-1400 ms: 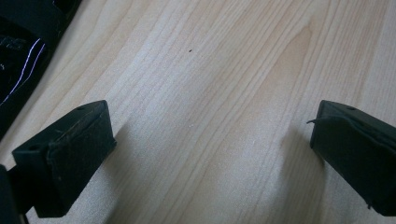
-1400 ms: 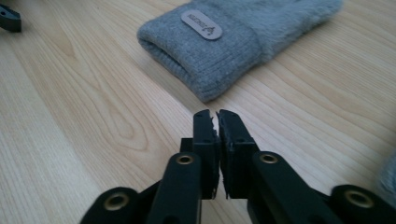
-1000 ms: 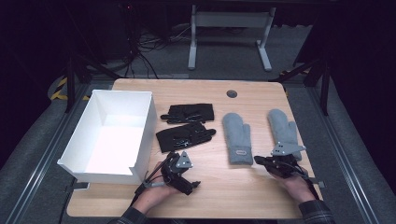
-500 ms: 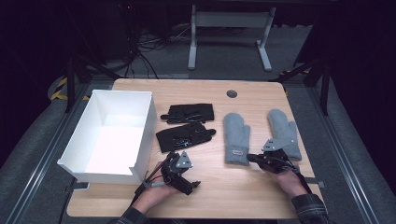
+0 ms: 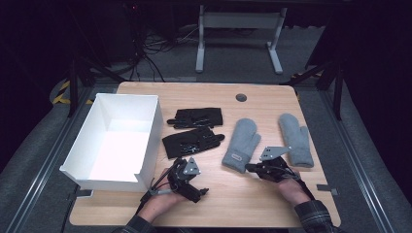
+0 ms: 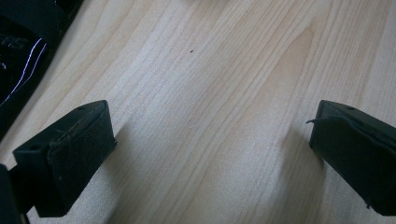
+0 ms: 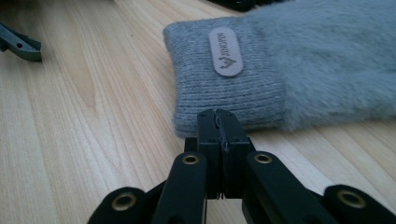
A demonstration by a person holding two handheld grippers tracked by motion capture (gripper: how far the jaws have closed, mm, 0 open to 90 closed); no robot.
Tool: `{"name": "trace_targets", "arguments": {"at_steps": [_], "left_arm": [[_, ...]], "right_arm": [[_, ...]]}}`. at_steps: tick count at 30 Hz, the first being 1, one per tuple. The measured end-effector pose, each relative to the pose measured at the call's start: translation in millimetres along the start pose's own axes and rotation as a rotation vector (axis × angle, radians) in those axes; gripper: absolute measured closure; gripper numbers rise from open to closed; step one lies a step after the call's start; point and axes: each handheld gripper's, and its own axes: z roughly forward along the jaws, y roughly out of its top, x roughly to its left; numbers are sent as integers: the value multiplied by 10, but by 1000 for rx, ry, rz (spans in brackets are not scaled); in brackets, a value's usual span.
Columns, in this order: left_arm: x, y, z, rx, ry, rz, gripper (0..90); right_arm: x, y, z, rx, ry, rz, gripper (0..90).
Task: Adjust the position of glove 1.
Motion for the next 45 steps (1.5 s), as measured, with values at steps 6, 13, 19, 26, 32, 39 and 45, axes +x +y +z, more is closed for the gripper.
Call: {"name": "trace_targets", "arguments": {"at_steps": [6, 13, 19, 26, 32, 39, 45], "left_arm": [[-10, 131, -49, 40, 59, -6, 264], [16, 415, -38, -22, 22, -21, 633], [57, 645, 156, -13, 6, 4, 599], [52, 743, 306, -4, -1, 8, 563], [47, 759, 422, 12, -5, 24, 684], [67, 769, 402, 20, -13, 6, 835], [17, 729, 240, 16, -38, 12, 849]], "right_arm": [[-79, -68, -98, -29, -38, 49, 569], [-135, -128, -131, -23, -83, 77, 410], [-176, -168, -145, -4, -103, 88, 382], [-208, -193, -176, -7, -107, 97, 375], [-218, -197, -192, -10, -115, 100, 373], [-219, -196, -199, -16, -117, 97, 373], [-239, -205, -220, -20, -125, 100, 373]]}}
